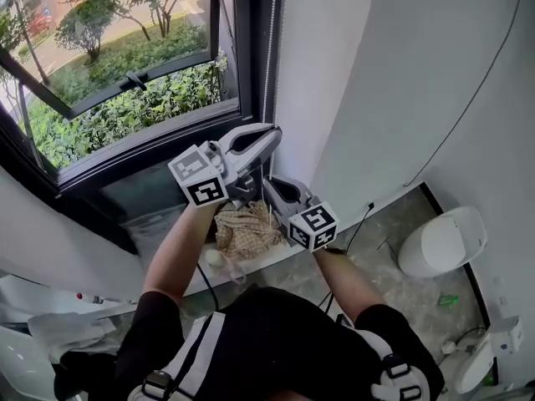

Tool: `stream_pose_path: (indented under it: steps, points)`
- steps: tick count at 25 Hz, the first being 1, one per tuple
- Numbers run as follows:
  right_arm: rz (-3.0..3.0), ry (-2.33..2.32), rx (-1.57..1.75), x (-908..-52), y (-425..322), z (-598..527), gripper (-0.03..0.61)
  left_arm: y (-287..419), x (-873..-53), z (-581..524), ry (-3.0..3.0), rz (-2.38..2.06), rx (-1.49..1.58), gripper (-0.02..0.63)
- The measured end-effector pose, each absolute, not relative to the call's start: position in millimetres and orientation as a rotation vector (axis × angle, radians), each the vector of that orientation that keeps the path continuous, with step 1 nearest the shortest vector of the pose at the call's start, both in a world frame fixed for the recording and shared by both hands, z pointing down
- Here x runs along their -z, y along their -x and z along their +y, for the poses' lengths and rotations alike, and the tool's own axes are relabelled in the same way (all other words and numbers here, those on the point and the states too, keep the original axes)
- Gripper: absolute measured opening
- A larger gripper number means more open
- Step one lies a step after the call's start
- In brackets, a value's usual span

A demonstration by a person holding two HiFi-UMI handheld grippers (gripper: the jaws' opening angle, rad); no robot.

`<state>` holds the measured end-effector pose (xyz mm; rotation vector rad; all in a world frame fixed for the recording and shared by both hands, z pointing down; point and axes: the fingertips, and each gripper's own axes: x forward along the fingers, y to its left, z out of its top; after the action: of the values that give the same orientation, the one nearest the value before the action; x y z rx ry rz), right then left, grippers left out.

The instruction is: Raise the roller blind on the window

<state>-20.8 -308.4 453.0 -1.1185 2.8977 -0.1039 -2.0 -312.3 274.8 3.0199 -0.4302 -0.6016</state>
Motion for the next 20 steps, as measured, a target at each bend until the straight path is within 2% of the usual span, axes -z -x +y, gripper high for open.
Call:
stream_pose_path:
  steps: [8, 17, 20]
  points:
    - [2.947, 1.118, 0.118, -469.6, 20.5, -312.1, 0.020, 5.2, -288.9, -319.4, -3.054, -0.494, 0.510, 0.008]
    - [3.249, 1.104, 0.492, -603.3, 23.7, -282.8, 0.020, 4.2, -426.8, -317.0, -2.951, -0.544, 0.255, 0.006]
    - [3.276, 1.096, 0.493, -610.7, 20.6, -276.2, 0.023, 9.3, -439.6, -317.4, -2.895, -0.573, 0.281, 0.006]
